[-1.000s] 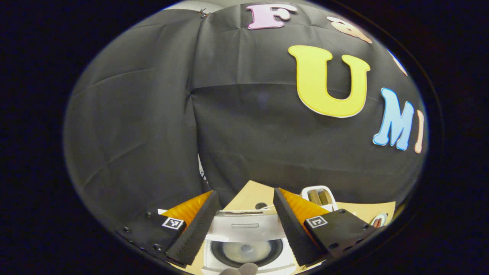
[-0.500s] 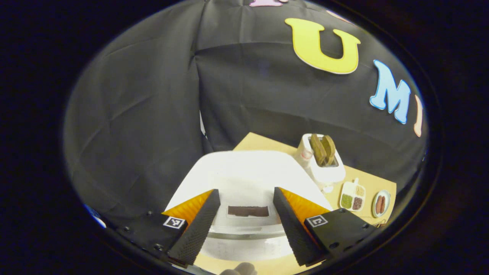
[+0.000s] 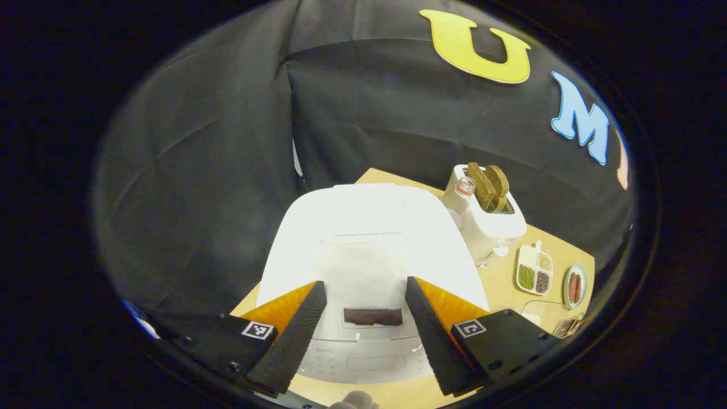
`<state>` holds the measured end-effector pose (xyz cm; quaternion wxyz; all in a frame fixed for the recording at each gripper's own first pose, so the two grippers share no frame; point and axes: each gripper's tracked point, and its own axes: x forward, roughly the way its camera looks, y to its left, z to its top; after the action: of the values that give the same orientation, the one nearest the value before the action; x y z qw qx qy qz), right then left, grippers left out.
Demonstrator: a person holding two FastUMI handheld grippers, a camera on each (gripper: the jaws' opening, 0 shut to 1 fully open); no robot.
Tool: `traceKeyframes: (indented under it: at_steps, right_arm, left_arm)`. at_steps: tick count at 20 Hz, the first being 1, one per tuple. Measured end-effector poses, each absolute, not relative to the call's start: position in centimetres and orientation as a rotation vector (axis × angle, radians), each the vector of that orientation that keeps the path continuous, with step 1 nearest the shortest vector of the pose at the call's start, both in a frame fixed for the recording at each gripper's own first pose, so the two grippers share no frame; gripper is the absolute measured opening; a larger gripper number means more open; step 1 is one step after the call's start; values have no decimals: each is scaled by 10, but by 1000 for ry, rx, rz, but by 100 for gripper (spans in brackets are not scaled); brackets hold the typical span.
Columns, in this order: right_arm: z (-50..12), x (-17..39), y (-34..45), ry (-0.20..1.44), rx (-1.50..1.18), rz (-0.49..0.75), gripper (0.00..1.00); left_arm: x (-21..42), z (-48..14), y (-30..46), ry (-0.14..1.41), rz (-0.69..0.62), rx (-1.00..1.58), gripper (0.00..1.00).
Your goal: Close the left gripper, press the button to open the rice cooker; take a wooden spoon from the chopstick holder with the right hand, scoop a spoonful of rice and pour it into the rice cooker, then put the wooden spoon back into the chopstick holder.
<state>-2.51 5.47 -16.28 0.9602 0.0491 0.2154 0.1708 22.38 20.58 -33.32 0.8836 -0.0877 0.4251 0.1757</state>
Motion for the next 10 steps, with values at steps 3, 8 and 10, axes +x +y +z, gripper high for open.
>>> traceKeyframes:
  at_steps: [3,8,10]
  right_arm:
    - [-165,-23,55,442,96,351,97]
    - [-170,-21,60,455,103,376,97]
    - [-171,-19,62,460,111,390,97]
  left_arm:
    - [221,-341,205,895,357,-167,100]
    - [221,-343,200,876,322,-144,99]
    - [221,-346,196,855,286,-120,98]
